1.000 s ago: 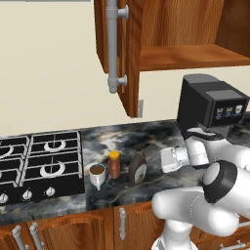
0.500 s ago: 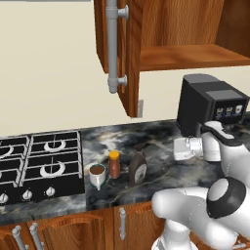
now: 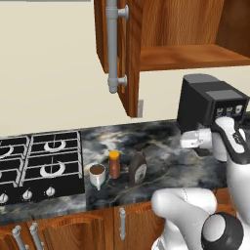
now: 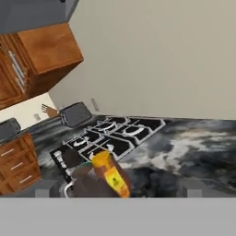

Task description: Pick the syrup bottle and honey bottle from the cabinet and place them next to the mug.

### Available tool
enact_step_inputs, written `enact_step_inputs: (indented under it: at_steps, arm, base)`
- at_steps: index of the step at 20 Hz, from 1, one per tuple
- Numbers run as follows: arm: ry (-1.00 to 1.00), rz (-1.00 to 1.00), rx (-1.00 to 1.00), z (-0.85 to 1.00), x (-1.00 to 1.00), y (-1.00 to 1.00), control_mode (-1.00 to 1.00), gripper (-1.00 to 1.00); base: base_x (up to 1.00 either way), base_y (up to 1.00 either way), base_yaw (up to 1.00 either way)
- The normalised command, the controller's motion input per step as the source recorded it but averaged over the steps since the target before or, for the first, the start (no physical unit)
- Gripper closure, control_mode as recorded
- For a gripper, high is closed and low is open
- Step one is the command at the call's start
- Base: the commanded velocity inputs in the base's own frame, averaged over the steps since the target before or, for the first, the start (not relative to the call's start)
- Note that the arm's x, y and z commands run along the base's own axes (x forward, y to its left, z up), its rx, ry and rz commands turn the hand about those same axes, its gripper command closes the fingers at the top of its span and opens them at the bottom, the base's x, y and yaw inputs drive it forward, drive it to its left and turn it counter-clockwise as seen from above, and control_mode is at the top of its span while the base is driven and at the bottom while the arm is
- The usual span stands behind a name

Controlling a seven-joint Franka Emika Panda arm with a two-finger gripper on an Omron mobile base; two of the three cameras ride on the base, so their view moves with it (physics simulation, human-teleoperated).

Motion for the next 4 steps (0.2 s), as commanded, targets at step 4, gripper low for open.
enact_step_inputs:
  at_steps: [4]
  arm:
    - [0.20,-0.20,0.00,0.81,-0.79,0.14,-1.00,-1.00]
  base:
    - [0.00,0.00,0.00]
